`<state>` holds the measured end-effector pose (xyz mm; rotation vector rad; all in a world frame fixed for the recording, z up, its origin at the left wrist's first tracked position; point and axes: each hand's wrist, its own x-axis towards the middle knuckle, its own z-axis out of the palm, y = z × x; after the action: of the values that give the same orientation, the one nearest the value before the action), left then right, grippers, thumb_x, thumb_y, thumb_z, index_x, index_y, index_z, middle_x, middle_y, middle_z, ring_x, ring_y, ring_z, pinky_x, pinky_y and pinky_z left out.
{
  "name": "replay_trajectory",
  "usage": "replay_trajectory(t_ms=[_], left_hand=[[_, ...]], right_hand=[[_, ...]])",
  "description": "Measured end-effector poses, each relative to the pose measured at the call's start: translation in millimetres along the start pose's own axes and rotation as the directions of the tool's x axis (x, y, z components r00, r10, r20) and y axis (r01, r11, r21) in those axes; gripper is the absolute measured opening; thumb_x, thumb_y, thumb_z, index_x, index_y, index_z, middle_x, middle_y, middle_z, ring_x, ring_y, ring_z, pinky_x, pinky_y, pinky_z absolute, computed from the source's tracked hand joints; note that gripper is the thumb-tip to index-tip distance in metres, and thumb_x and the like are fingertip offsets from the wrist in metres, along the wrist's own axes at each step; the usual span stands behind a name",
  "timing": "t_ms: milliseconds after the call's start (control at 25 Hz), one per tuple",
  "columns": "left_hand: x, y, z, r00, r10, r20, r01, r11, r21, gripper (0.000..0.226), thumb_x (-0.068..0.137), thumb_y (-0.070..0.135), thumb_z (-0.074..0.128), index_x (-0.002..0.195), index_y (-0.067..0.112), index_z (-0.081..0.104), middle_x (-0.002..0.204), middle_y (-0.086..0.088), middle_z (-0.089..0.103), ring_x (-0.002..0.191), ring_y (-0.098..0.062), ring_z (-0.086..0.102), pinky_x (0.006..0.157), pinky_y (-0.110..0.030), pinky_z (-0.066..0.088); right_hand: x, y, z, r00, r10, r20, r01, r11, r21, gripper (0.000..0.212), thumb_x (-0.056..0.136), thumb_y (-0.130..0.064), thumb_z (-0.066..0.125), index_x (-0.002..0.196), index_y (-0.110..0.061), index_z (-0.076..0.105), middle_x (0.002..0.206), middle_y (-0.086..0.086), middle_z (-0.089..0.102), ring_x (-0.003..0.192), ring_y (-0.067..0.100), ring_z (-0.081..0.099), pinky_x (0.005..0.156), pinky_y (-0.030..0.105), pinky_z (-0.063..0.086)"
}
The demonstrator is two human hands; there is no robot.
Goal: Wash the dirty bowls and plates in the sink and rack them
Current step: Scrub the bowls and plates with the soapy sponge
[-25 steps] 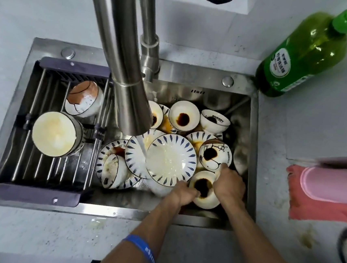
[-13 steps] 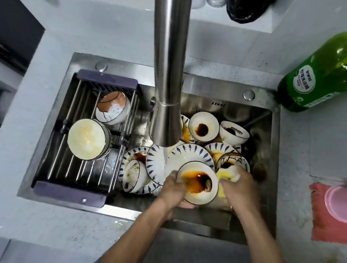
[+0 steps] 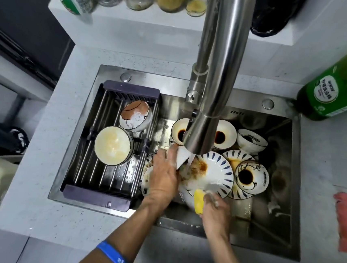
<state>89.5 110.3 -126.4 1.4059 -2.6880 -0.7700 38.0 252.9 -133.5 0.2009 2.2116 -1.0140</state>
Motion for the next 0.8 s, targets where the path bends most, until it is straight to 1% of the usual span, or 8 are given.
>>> replay_trajectory(t_ms=[80,160,280,400,520,600,720,800], left_hand=[[1,-12,-10,0.990,0.132,0.046,-0.139,0.948,0.285,0.092,0.066,-0.009,0.071,0.137,0.022,0.021,0.121,-0.015,0.047,0.103,-0.028,0.050,0.068,-0.029,0.058],[3,-19,-20,0.982,0.178,0.065,-0.189,0.922,0.337,0.088,0.074,-0.009,0.063,0.144,0.023,0.021,0.125,-0.013,0.042,0.107,-0.025,0.044,0.074,-0.027,0.052],[0,-17,-28,0.996,-0.086,0.012,0.086,0.962,-0.260,0.065,0.076,-0.008,0.056,0.135,0.014,0.040,0.116,-0.009,0.044,0.101,-0.018,0.040,0.083,-0.029,0.040],[-3,-12,-31,0.891,-0.390,0.233,0.425,0.535,-0.730,0.048,0.080,-0.011,0.040,0.113,0.024,0.043,0.105,-0.018,0.063,0.092,-0.028,0.060,0.073,-0.032,0.051],[-7,-16,-41,0.842,-0.421,0.337,0.526,0.506,-0.683,0.047,0.086,-0.006,0.040,0.115,0.030,0.049,0.099,-0.009,0.068,0.081,-0.022,0.065,0.055,-0.025,0.053],[-7,-19,-47,0.828,-0.456,0.327,0.543,0.502,-0.674,0.043,0.093,-0.001,0.041,0.126,0.023,0.053,0.101,0.002,0.067,0.082,-0.014,0.064,0.053,-0.016,0.046],[-6,-18,-46,0.820,-0.467,0.331,0.543,0.453,-0.707,0.038,0.097,0.007,0.042,0.129,0.023,0.056,0.113,0.004,0.063,0.098,-0.019,0.063,0.063,-0.018,0.051],[6,-20,-46,0.804,-0.493,0.331,0.554,0.424,-0.716,0.040,0.092,0.013,0.046,0.129,0.026,0.056,0.121,-0.004,0.065,0.106,-0.023,0.063,0.086,-0.034,0.055]], right_hand=[[-10,4,3,0.998,-0.061,0.016,0.061,0.998,-0.005,0.017,0.093,-0.013,0.058,0.102,-0.010,0.071,0.109,0.009,0.066,0.090,0.024,0.063,0.084,0.033,0.051],[-29,0,8,0.989,-0.132,0.060,0.131,0.991,0.028,0.019,0.091,-0.010,0.060,0.101,-0.021,0.071,0.105,0.003,0.065,0.084,0.019,0.063,0.072,0.028,0.050],[-51,-17,24,0.912,-0.405,0.069,0.398,0.913,0.089,0.027,0.077,-0.001,0.066,0.089,-0.025,0.064,0.092,-0.006,0.064,0.080,0.017,0.063,0.063,0.029,0.051],[-41,-42,46,0.798,-0.598,0.069,0.595,0.801,0.062,0.023,0.064,0.005,0.068,0.078,-0.013,0.066,0.090,-0.006,0.060,0.082,0.010,0.060,0.068,0.025,0.050],[-23,-55,49,0.675,-0.653,0.344,0.733,0.648,-0.208,0.025,0.069,0.003,0.068,0.086,-0.016,0.069,0.090,-0.002,0.065,0.082,0.013,0.060,0.071,0.029,0.052],[-27,-62,49,0.648,-0.599,0.471,0.747,0.622,-0.236,0.023,0.072,-0.001,0.059,0.087,-0.017,0.069,0.090,0.003,0.070,0.082,0.016,0.062,0.074,0.032,0.054],[-30,-68,53,0.565,-0.649,0.509,0.816,0.530,-0.229,0.038,0.080,-0.003,0.057,0.116,-0.011,0.066,0.122,0.005,0.064,0.114,0.017,0.054,0.102,0.025,0.042],[-26,-66,50,0.542,-0.628,0.558,0.838,0.453,-0.304,0.039,0.082,-0.016,0.052,0.119,-0.007,0.062,0.128,0.004,0.057,0.123,0.018,0.045,0.109,0.030,0.035]])
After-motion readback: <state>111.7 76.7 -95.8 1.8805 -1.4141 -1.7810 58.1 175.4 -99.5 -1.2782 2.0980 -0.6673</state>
